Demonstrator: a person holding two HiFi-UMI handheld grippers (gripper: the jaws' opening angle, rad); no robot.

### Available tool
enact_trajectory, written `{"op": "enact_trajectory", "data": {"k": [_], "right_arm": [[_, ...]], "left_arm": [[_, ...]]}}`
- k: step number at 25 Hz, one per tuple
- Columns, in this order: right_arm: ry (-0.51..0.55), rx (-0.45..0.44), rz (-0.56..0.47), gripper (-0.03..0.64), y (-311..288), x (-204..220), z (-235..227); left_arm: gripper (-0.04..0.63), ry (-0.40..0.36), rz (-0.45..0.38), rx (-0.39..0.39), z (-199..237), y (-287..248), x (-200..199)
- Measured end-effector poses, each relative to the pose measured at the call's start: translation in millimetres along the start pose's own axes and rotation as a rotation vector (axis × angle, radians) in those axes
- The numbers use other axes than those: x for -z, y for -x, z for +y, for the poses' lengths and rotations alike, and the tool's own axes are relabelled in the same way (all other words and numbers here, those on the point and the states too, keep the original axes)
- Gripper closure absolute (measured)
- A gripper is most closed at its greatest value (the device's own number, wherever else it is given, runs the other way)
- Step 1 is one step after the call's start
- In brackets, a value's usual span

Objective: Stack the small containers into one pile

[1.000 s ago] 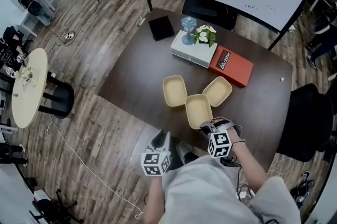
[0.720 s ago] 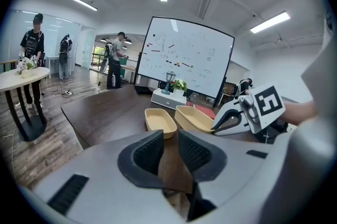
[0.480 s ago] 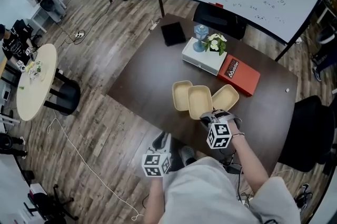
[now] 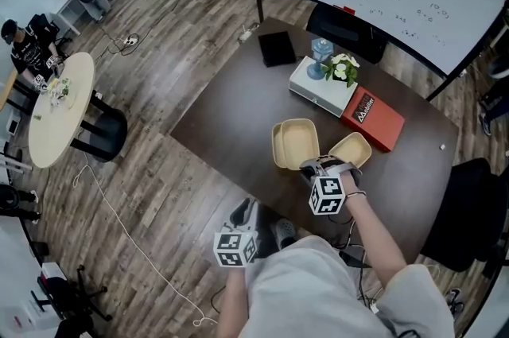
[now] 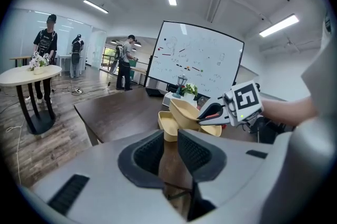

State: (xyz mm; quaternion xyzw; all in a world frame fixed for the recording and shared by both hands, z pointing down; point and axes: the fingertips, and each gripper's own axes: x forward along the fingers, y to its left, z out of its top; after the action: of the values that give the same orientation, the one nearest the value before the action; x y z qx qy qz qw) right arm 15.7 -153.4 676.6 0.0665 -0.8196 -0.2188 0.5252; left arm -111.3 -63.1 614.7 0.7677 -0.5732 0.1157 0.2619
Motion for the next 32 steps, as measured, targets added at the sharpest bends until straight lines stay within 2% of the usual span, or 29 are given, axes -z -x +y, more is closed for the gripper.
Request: {"op": "enact_trajectory", "data": {"k": [8,13,32], "right_arm": [[0.034,-0.011,0.014,0.595,-27.2,0.5,-6.8],[0.025,0.013,0.015,0.595,-44.4,-2.7,-11.8],[0.0,0.035,0.032,0.595,-70.7,-9.1,-3.8]], "left_arm": [[0.523,0.022,-0.005,-0.045,23.0,4.3,-3.2],[0.523,0.031,-0.001,-0.059,33.9,0.5,-5.8],[0.528,0.063,0.015,-0.045,52.7,-8.5,-7.5]]}}
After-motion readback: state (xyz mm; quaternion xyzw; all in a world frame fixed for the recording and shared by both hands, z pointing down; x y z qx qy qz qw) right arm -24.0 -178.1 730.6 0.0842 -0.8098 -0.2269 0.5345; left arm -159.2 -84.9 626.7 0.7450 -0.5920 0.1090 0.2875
